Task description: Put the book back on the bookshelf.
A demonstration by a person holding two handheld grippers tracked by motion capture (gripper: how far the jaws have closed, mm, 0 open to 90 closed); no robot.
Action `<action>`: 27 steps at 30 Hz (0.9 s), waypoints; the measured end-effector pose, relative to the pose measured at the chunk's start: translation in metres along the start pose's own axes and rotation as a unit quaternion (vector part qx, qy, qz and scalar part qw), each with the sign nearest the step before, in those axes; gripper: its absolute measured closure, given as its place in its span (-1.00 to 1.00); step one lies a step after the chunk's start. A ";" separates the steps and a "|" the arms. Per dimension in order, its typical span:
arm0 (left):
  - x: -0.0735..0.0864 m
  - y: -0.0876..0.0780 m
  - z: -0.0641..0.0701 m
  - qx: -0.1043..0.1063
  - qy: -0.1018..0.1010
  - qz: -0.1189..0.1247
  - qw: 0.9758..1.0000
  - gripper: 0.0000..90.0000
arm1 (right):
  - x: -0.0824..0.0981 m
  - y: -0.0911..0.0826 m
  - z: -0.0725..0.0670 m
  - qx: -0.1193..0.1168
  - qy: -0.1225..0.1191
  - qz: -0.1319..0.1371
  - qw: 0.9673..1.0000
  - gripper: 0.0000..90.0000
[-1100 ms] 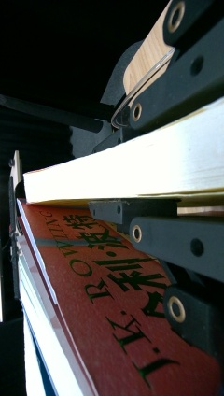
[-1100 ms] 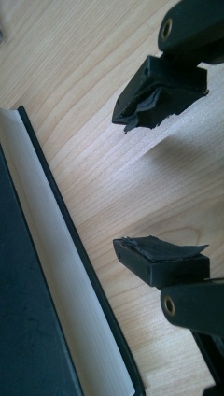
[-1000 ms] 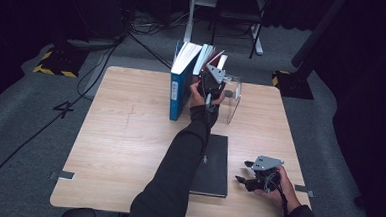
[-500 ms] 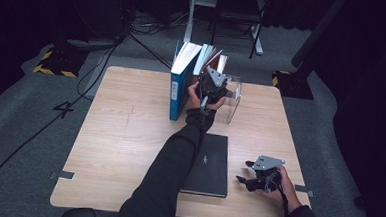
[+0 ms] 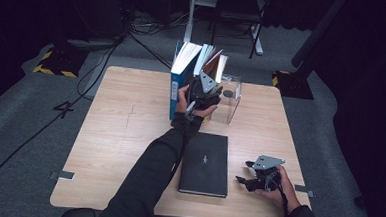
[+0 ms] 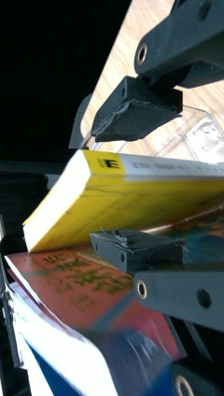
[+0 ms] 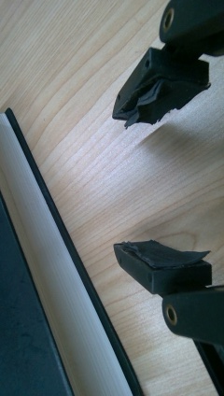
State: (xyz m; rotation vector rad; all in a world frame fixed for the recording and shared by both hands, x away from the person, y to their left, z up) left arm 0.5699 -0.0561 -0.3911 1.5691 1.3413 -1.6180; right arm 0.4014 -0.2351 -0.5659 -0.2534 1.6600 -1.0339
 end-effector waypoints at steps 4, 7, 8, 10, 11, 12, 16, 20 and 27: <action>0.006 -0.010 -0.002 0.009 0.015 -0.004 1.000 -0.02 | 0.000 0.001 -0.001 -0.002 -0.001 0.002 1.000 -0.32; 0.009 -0.018 0.000 0.015 0.042 0.001 0.999 -0.06 | 0.000 0.001 -0.002 -0.005 0.001 0.002 1.000 -0.31; 0.011 -0.020 0.000 0.019 0.053 0.003 0.998 -0.06 | 0.000 0.001 -0.002 -0.005 0.001 0.002 1.000 -0.31; 0.015 -0.024 0.001 0.026 0.065 -0.001 0.998 -0.08 | -0.001 0.001 -0.003 -0.007 0.000 0.001 1.000 -0.31; 0.017 -0.026 0.001 0.030 0.070 -0.002 0.997 -0.08 | -0.001 0.002 -0.003 -0.007 0.000 0.001 1.000 -0.31; 0.018 -0.028 0.002 0.038 0.072 -0.001 0.997 -0.09 | -0.001 0.002 -0.004 -0.007 0.000 0.001 1.000 -0.31; 0.026 -0.036 0.002 0.056 0.081 -0.009 0.995 -0.10 | -0.001 0.002 -0.004 -0.007 0.000 0.002 1.000 -0.31; 0.036 -0.044 0.004 0.071 0.100 -0.018 0.992 -0.12 | -0.001 0.002 -0.005 -0.008 0.002 0.002 1.000 -0.31; 0.056 -0.059 0.005 0.081 0.125 -0.038 0.988 -0.22 | -0.001 0.002 -0.005 -0.008 0.002 0.004 1.000 -0.31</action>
Point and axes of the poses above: each handheld gripper's, and its own axes: y roughly forward along the jaws, x roughly out of its underside, z roughly to its right, the point moved 10 cm from there along y, roughly forward along the jaws, and after that the axes turned 8 degrees about -x, right-handed, at the moved point
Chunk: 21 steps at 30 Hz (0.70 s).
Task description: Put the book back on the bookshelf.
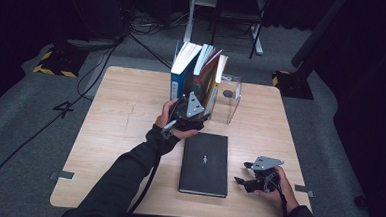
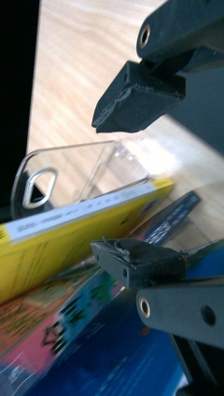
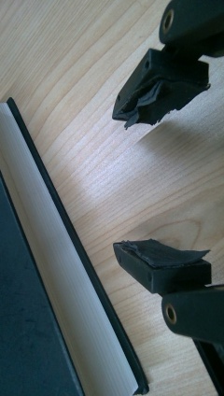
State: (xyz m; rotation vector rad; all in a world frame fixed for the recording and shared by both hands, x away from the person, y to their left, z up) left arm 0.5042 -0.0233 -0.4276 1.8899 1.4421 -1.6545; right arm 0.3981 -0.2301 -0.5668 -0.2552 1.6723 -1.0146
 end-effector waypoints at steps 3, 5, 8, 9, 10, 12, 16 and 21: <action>0.010 -0.006 0.006 0.013 0.003 -0.006 1.000 -0.25 | 0.000 0.000 0.000 0.002 -0.001 0.002 1.000 -0.31; 0.018 -0.010 0.009 0.023 0.009 -0.012 1.000 -0.26 | 0.000 0.000 -0.001 0.001 -0.001 0.004 1.000 -0.31; 0.032 -0.017 0.013 0.031 0.022 -0.024 0.999 -0.29 | -0.001 0.001 -0.001 0.000 0.000 0.005 1.000 -0.31; 0.036 -0.018 0.015 0.036 0.025 -0.030 0.999 -0.30 | -0.001 0.001 -0.001 0.001 0.000 0.006 1.000 -0.31; 0.042 -0.020 0.016 0.035 0.029 -0.040 0.998 -0.31 | -0.001 0.001 -0.001 0.001 0.000 0.005 1.000 -0.32; 0.045 -0.021 0.017 0.036 0.032 -0.045 0.998 -0.34 | -0.001 0.001 -0.001 0.001 -0.001 0.006 1.000 -0.32; 0.062 -0.031 0.024 0.051 0.047 -0.059 0.996 -0.38 | -0.001 0.002 -0.002 0.003 -0.001 0.008 1.000 -0.34; 0.084 -0.045 0.031 0.070 0.046 -0.073 0.994 -0.40 | -0.003 0.002 -0.005 0.007 -0.013 0.012 1.000 -0.32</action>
Point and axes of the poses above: each handheld gripper's, and its own axes: y roughly forward along the jaws, x roughly out of its underside, z roughly to its right, the point moved 10 cm from there along y, roughly forward along the jaws, and after that the axes turned 8 degrees about -x, right-handed, at the moved point
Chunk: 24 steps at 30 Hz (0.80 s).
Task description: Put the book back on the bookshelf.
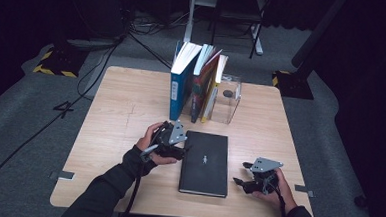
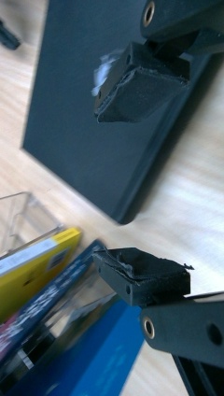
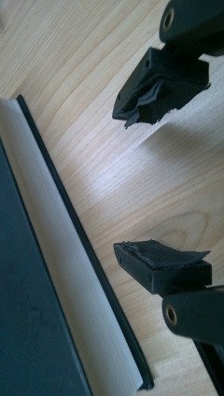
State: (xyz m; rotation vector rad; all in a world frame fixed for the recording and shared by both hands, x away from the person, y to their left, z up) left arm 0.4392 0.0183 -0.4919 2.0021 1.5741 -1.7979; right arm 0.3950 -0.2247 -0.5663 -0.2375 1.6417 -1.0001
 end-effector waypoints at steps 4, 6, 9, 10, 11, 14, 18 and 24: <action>0.014 -0.004 0.007 0.010 0.000 -0.010 1.000 -0.40 | -0.002 0.002 -0.005 -0.008 -0.009 0.001 1.000 -0.32; 0.025 -0.008 0.014 0.022 -0.002 -0.018 1.000 -0.40 | -0.002 0.003 -0.008 -0.011 -0.014 0.002 1.000 -0.32; 0.039 -0.012 0.022 0.031 0.003 -0.031 0.999 -0.40 | -0.003 0.003 -0.010 -0.017 -0.018 0.004 1.000 -0.33; 0.044 -0.014 0.023 0.034 0.004 -0.037 0.999 -0.40 | -0.004 0.003 -0.011 -0.020 -0.020 0.008 1.000 -0.33; 0.048 -0.015 0.026 0.037 0.005 -0.043 0.998 -0.39 | -0.004 0.002 -0.012 -0.021 -0.020 0.010 1.000 -0.33; 0.061 -0.020 0.033 0.045 0.011 -0.054 0.997 -0.38 | -0.006 0.001 -0.015 -0.029 -0.027 0.017 0.999 -0.34; 0.076 -0.026 0.044 0.071 0.004 -0.065 0.995 -0.39 | -0.008 0.002 -0.020 -0.041 -0.035 0.018 0.998 -0.34; 0.096 -0.034 0.063 0.118 0.000 -0.081 0.990 -0.40 | -0.007 0.006 -0.031 -0.063 -0.051 0.009 0.997 -0.34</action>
Point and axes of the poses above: each handheld gripper's, and its own axes: y roughly forward along the jaws, x roughly out of its underside, z roughly to its right, the point moved 10 cm from there along y, roughly forward along the jaws, and after that the axes turned 8 degrees about -x, right-handed, at the moved point
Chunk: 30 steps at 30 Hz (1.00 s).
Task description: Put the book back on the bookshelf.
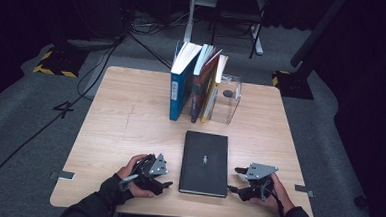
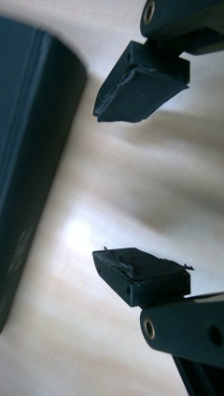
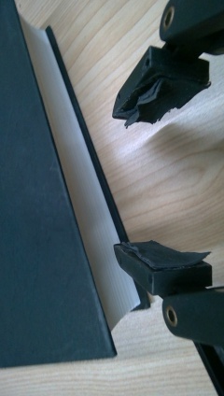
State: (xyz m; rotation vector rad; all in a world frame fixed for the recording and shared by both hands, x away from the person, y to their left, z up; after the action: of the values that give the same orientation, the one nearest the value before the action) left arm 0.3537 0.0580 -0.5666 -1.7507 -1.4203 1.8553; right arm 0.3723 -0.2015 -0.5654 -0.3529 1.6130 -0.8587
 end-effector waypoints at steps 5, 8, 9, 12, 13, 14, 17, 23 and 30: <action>0.006 -0.001 0.007 0.015 -0.002 -0.001 1.000 -0.41 | -0.003 0.002 -0.005 -0.014 -0.008 0.003 1.000 -0.34; 0.008 0.000 0.011 0.032 -0.017 0.011 0.999 -0.42 | -0.005 0.005 -0.008 -0.026 -0.013 0.000 1.000 -0.33; 0.008 0.000 0.012 0.036 -0.024 0.014 0.999 -0.42 | -0.006 0.006 -0.010 -0.032 -0.014 0.002 0.999 -0.33; 0.009 0.001 0.011 0.037 -0.028 0.032 0.998 -0.46 | -0.009 0.007 -0.012 -0.031 -0.022 -0.002 0.999 -0.31; 0.009 0.001 0.011 0.038 -0.028 0.033 0.998 -0.47 | -0.009 0.007 -0.013 -0.031 -0.026 -0.003 0.999 -0.31; 0.009 0.001 0.011 0.038 -0.027 0.034 0.998 -0.47 | -0.010 0.007 -0.013 -0.033 -0.026 -0.003 0.999 -0.31; 0.009 0.001 0.011 0.039 -0.027 0.034 0.998 -0.47 | -0.012 0.008 -0.015 -0.036 -0.027 0.000 0.999 -0.28; 0.009 0.002 0.011 0.045 -0.023 0.035 0.998 -0.48 | -0.017 0.011 -0.019 -0.051 -0.029 0.009 0.998 -0.24; 0.006 0.005 0.010 0.044 -0.019 0.032 0.998 -0.52 | -0.023 0.014 -0.023 -0.057 -0.018 0.025 0.998 -0.23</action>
State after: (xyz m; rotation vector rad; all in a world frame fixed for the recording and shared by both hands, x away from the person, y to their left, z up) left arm 0.3459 0.0555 -0.5760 -1.7469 -1.2898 1.9624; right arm 0.3596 -0.1691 -0.5585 -0.4035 1.6345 -0.7201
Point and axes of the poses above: each handheld gripper's, and its own axes: y roughly forward along the jaws, x roughly out of its underside, z roughly to its right, the point moved 10 cm from there along y, roughly forward along the jaws, and after that the axes turned 8 degrees about -x, right-handed, at the moved point
